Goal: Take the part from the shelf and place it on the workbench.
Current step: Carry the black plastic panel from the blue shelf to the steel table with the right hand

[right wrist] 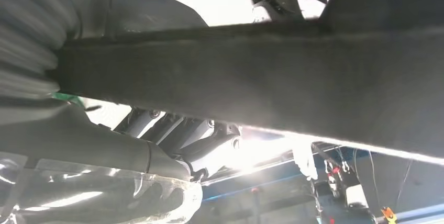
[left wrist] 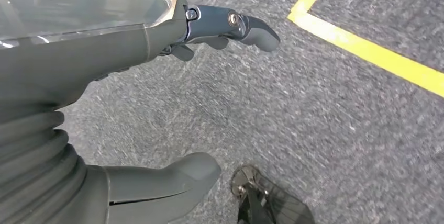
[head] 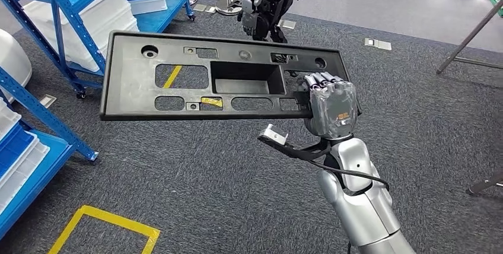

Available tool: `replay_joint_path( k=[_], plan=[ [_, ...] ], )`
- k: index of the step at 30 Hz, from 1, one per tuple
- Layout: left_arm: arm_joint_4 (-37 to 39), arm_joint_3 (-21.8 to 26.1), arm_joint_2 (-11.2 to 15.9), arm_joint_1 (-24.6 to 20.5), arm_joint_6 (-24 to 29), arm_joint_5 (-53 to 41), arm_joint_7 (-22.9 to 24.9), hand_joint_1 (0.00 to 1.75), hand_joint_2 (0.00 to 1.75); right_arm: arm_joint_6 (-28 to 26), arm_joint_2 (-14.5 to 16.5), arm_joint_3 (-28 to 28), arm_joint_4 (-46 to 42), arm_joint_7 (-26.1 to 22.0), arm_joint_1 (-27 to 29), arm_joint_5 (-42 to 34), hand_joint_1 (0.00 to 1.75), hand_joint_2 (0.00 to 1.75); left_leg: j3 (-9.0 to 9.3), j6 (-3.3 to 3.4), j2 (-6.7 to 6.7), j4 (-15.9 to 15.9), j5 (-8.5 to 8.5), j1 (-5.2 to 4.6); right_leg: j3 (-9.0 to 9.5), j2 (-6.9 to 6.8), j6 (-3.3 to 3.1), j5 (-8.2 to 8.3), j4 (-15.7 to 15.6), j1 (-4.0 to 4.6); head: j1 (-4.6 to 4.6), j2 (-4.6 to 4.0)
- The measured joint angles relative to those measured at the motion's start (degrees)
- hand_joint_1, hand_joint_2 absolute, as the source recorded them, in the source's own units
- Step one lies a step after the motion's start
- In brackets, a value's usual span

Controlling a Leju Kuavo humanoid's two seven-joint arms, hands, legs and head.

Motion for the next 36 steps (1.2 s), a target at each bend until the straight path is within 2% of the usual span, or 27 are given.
replay_joint_path(
  k=[1, 2, 4, 6, 7, 8, 9, 10, 12, 13, 14, 15, 16, 18, 19, 20, 21, 22, 23, 24, 26, 28, 30, 31, 33, 34, 36],
  plan=[
    [0.0, 0.0, 0.0, 0.0, 0.0, 0.0, -0.1, 0.00, 1.75, 0.0, 0.0, -0.1, 0.0, 0.2, 0.1, 0.3, 1.75, 1.75, 0.13, 0.51, 0.74, -0.3, 0.28, -0.11, -0.41, -0.76, 0.28, -0.12, 0.4, 0.01, 0.03, 0.00],
    [0.0, 0.0, 0.0, 0.0, -0.1, 0.0, -0.2, 0.00, 1.75, 0.0, 0.0, -0.2, -0.1, 0.4, 0.2, 0.6, 1.75, 1.75, 0.25, 1.00, 1.55, -0.7, 0.52, -0.15, -1.28, -2.30, 0.37, -0.78, 1.7, 0.06, 0.25, 0.00],
    [0.0, 0.0, -0.1, 0.0, -0.2, 0.0, -0.5, 0.00, 1.75, 0.0, 0.0, -0.3, -0.2, 0.7, 0.5, 1.0, 1.75, 1.75, 0.35, 1.61, 3.25, -1.0, 0.71, -0.43, -4.59, -5.99, 0.16, -3.68, 8.3, 0.16, 0.80, 0.00],
    [0.0, 0.0, 0.0, 0.0, -0.3, 0.0, -0.5, 0.00, 1.75, 0.0, 0.0, -0.4, -0.3, 0.9, 1.0, 1.2, 1.75, 1.75, 0.31, 1.81, 5.04, -1.0, 0.63, -0.73, -8.07, -7.10, 0.18, -6.35, 15.7, 0.13, 1.16, 0.00],
    [0.0, 0.0, 0.0, 0.1, -0.4, 0.1, -0.5, 0.00, 1.75, 0.0, -0.1, -0.5, -0.3, 0.9, 1.3, 1.2, 1.75, 1.75, 0.30, 1.83, 5.88, -1.0, 0.59, -0.82, -8.46, -7.25, 0.43, -6.60, 16.9, 0.11, 1.19, 0.00],
    [0.0, 0.0, 0.0, 0.0, -0.4, 0.1, -0.5, 0.00, 1.75, 0.0, -0.1, -0.6, -0.3, 0.9, 1.6, 1.3, 1.75, 1.75, 0.32, 1.81, 6.65, -1.0, 0.55, -0.86, -7.59, -7.46, 0.78, -6.02, 15.6, 0.10, 1.25, 0.00],
    [0.0, 0.0, 0.0, 0.0, -0.5, 0.1, -0.5, 0.00, 1.75, 0.0, -0.1, -0.6, -0.4, 0.9, 1.8, 1.3, 1.75, 1.75, 0.37, 1.73, 7.37, -1.0, 0.49, -0.87, -5.56, -8.06, 1.14, -4.86, 12.1, 0.09, 1.31, 0.00],
    [0.0, 0.0, 0.0, 0.0, -0.5, 0.1, -0.5, 0.00, 1.75, 0.0, -0.1, -0.7, -0.4, 0.9, 1.9, 1.3, 1.75, 1.75, 0.46, 1.60, 8.01, -1.0, 0.41, -0.93, -2.95, -9.65, 1.32, -3.60, 7.6, 0.11, 1.39, 0.00],
    [-0.1, 0.0, -0.1, 0.0, -0.6, 0.1, -0.5, 0.00, 1.75, 0.0, -0.1, -0.7, -0.7, 0.9, 1.9, 1.4, 1.75, 1.75, 0.71, 1.07, 9.14, -1.0, 0.11, -1.24, 0.77, -12.39, 0.86, -1.85, 1.1, 0.64, 1.51, 0.00],
    [-0.1, 0.0, -0.1, 0.0, -0.6, 0.1, -0.5, 0.00, 1.75, 0.0, -0.1, -0.8, -0.8, 0.9, 1.9, 1.4, 1.75, 1.75, 0.86, 0.76, 9.69, -0.9, -0.03, -1.38, 1.37, -13.02, 0.39, -1.53, 0.0, 0.93, 1.51, 0.00],
    [-0.1, 0.0, -0.2, 0.0, -0.6, 0.1, -0.5, 0.00, 1.75, 0.0, -0.1, -0.8, -0.8, 0.9, 1.9, 1.4, 1.75, 1.75, 1.03, 0.42, 10.32, -1.0, -0.09, -1.43, 1.29, -12.44, -0.07, -1.34, -0.1, 1.28, 1.43, 0.00],
    [-0.1, 0.0, -0.2, 0.0, -0.6, 0.1, -0.5, 0.00, 1.75, 0.0, -0.1, -0.9, -0.9, 0.9, 2.0, 1.4, 1.75, 1.75, 1.15, 0.09, 10.89, -1.0, -0.18, -1.34, 1.25, -11.60, -0.59, -1.09, -0.3, 1.04, 1.33, 0.01],
    [-0.1, 0.0, -0.2, -0.1, -0.6, 0.1, -0.5, 0.00, 1.75, 0.0, -0.1, -0.9, -1.0, 0.9, 2.1, 1.4, 1.75, 1.75, 1.18, -0.25, 10.59, -0.8, -0.52, -1.14, 1.34, -10.88, -1.01, -0.85, -0.5, 0.81, 1.21, 0.01],
    [-0.1, 0.0, -0.3, -0.1, -0.6, 0.1, -0.5, 0.00, 1.75, 0.0, 0.0, -1.0, -1.2, 0.9, 2.1, 1.4, 1.75, 1.75, -0.03, -0.74, 7.81, 2.3, -2.70, -0.74, 1.56, -9.45, -2.14, -0.42, -1.0, 0.16, 0.70, 0.01],
    [-0.1, 0.0, -0.3, -0.1, -0.6, 0.1, -0.6, 0.00, 1.75, 0.0, 0.1, -1.0, -1.2, 0.9, 2.1, 1.4, 1.75, 1.75, -1.47, -0.88, 5.85, 5.6, -4.46, -0.60, 1.54, -8.76, -2.48, -0.35, -1.0, 0.18, 0.34, 0.00],
    [-0.1, 0.0, -0.3, 0.0, -0.6, 0.1, -0.6, 0.00, 1.75, 0.0, 0.1, -1.0, -1.2, 0.9, 2.1, 1.4, 1.75, 1.75, -3.34, -0.99, 4.58, 9.4, -6.19, -0.55, 1.50, -8.02, -2.79, -0.30, -1.0, 0.26, 0.09, 0.00],
    [-0.1, 0.0, -0.3, 0.0, -0.6, 0.1, -0.6, 0.00, 1.75, 0.0, 0.2, -1.0, -1.3, 0.9, 2.3, 1.4, 1.75, 1.75, -5.06, -1.09, 3.95, 12.7, -7.28, -0.53, 1.48, -7.20, -2.90, -0.27, -1.0, 0.40, -0.09, 0.00],
    [-0.1, 0.0, -0.2, 0.0, -0.6, 0.1, -0.6, 0.00, 1.75, 0.0, 0.2, -1.0, -1.3, 0.9, 2.4, 1.5, 1.75, 1.75, -6.13, -1.15, 3.71, 14.4, -7.35, -0.52, 1.47, -6.35, -2.95, -0.24, -0.9, 0.52, -0.15, 0.00],
    [-0.1, 0.0, -0.2, 0.1, -0.6, 0.1, -0.6, 0.00, 1.75, 0.0, 0.2, -1.0, -1.3, 0.9, 2.5, 1.5, 1.75, 1.75, -6.13, -1.16, 3.62, 13.9, -6.25, -0.49, 1.46, -5.47, -2.99, -0.21, -0.8, 0.58, -0.16, 0.00],
    [-0.1, 0.0, -0.2, 0.1, -0.6, 0.1, -0.6, 0.00, 1.75, 0.0, 0.2, -1.0, -1.3, 0.9, 2.5, 1.5, 1.75, 1.75, -5.04, -1.11, 3.43, 11.2, -4.27, -0.44, 1.45, -4.63, -2.98, -0.22, -0.6, 0.58, -0.20, 0.00],
    [-0.1, 0.1, -0.1, 0.1, -0.7, 0.1, -0.6, 0.00, 1.75, 0.1, 0.3, -1.0, -1.3, 0.9, 2.5, 1.5, 1.75, 1.75, -1.64, -0.95, 1.55, 3.8, -0.88, -0.22, 1.21, -3.15, -2.85, -0.22, -0.2, 0.67, -0.31, 0.00],
    [-0.1, 0.1, 0.0, 0.1, -1.0, 0.1, -0.7, 0.00, 1.75, 0.3, 0.4, -1.0, -1.3, 0.9, 2.4, 1.6, 1.75, 1.75, -0.02, -0.53, 0.19, 0.1, -0.04, -0.26, 0.66, -1.96, -2.32, -0.06, 0.0, 0.75, -0.29, 0.00],
    [-0.2, 0.1, 0.0, 0.0, -1.1, 0.1, -0.9, 0.00, 1.75, 0.4, 0.4, -1.1, -1.3, 0.8, 2.3, 1.7, 1.75, 1.75, 0.02, 0.26, 1.06, -0.3, 0.14, -0.60, 0.08, -0.85, -1.43, 0.32, -0.2, 0.72, -0.19, 0.00],
    [-0.2, 0.1, -0.1, 0.0, -1.1, 0.1, -0.9, 0.00, 1.75, 0.4, 0.4, -1.2, -1.3, 0.8, 2.4, 1.8, 1.75, 1.75, 0.16, 0.74, 1.69, -0.6, 0.47, -0.65, -0.18, -1.19, -1.12, 0.36, -0.1, 0.71, -0.15, 0.00],
    [-0.2, 0.1, -0.1, 0.1, -1.1, 0.1, -1.0, 0.00, 1.75, 0.4, 0.2, -1.4, -1.2, 0.7, 2.3, 2.0, 1.75, 1.75, 0.47, 1.67, 3.05, -1.6, 1.15, -0.61, -1.81, -3.81, -0.96, -1.00, 2.6, 0.81, 0.18, 0.00],
    [-0.2, 0.1, -0.1, 0.1, -1.1, 0.1, -1.0, 0.00, 1.75, 0.4, 0.2, -1.5, -1.2, 0.6, 2.3, 2.1, 1.75, 1.75, 0.51, 1.93, 3.77, -1.8, 1.33, -0.65, -3.35, -5.55, -1.07, -2.53, 5.8, 0.71, 0.42, 0.00],
    [-0.2, 0.1, -0.1, 0.2, -1.1, 0.1, -1.0, 0.00, 1.75, 0.4, 0.1, -1.6, -1.1, 0.5, 2.3, 2.1, 1.75, 1.75, 0.40, 2.08, 5.34, -1.9, 1.37, -0.74, -7.20, -6.94, -0.92, -5.76, 13.7, 0.33, 0.82, 0.00]
  ],
)
